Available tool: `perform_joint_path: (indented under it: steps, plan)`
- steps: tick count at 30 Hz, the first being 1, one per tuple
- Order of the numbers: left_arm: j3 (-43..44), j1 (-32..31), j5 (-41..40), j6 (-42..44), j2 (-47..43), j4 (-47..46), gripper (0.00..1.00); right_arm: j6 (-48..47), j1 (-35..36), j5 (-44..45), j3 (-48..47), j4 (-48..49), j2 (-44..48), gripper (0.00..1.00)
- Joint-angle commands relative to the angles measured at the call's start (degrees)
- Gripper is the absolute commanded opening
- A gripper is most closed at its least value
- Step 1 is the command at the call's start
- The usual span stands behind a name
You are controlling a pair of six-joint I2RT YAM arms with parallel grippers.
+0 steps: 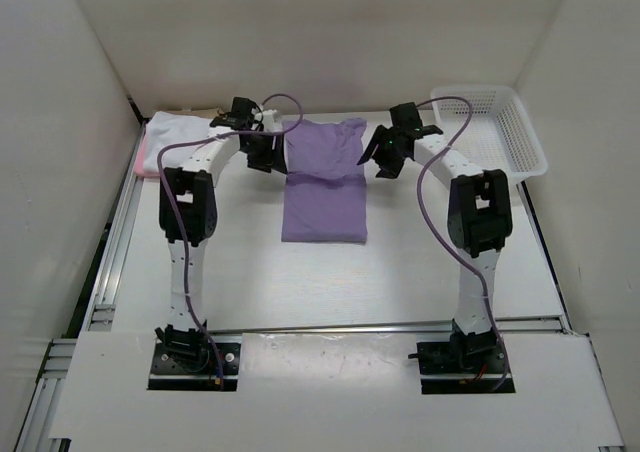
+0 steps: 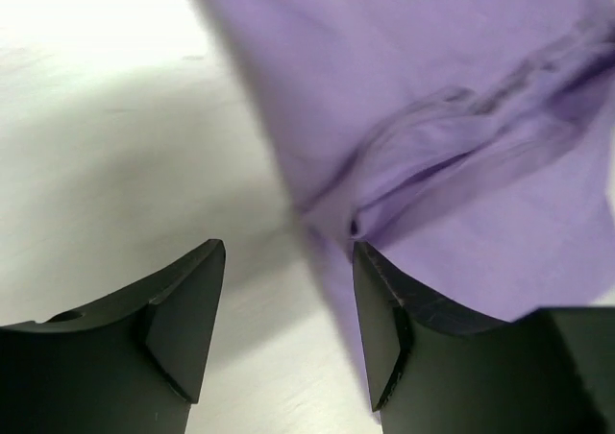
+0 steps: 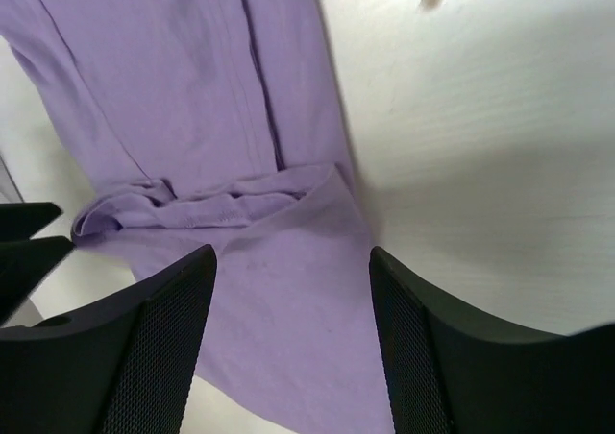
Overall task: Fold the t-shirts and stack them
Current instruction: Fold the folded rectangular tshirt in 1/3 of the way, then grab one side of the 2/3 rectangular tshirt with both arms
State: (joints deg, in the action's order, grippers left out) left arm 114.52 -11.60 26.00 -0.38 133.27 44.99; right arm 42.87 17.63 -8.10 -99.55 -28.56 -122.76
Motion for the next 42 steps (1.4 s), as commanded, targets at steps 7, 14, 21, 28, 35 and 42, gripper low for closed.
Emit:
perform_joint_path:
  steps: [7, 14, 21, 28, 35, 42]
  plan:
    - [-16.6, -5.5, -12.1, 0.4, -19.8, 2.0, 0.65, -10.8, 1.4, -5.2, 14.6, -4.9, 14.0, 0.71]
    - [-29.6, -7.7, -5.2, 0.4, -19.3, 7.3, 0.7, -4.2, 4.3, -9.9, 29.4, 0.5, 19.3, 0.8]
    - [-36.6, -10.2, -3.5, 0.4, -21.3, 3.4, 0.72, -1.2, 7.3, -10.6, 34.3, 2.9, 18.8, 0.71]
    - [-32.9, -10.2, -3.2, 0.4, -18.8, 3.4, 0.7, 1.2, 6.8, -12.1, 35.7, 6.7, 17.1, 0.6]
    - [-30.9, -8.6, -2.4, 0.4, -16.6, 3.4, 0.46, 1.8, 5.7, -11.2, 35.1, 6.7, 15.9, 0.39]
    - [-32.2, -8.6, 3.4, 0.4, -16.0, 3.4, 0.1, 1.3, 5.1, -13.3, 33.3, 6.7, 15.4, 0.0]
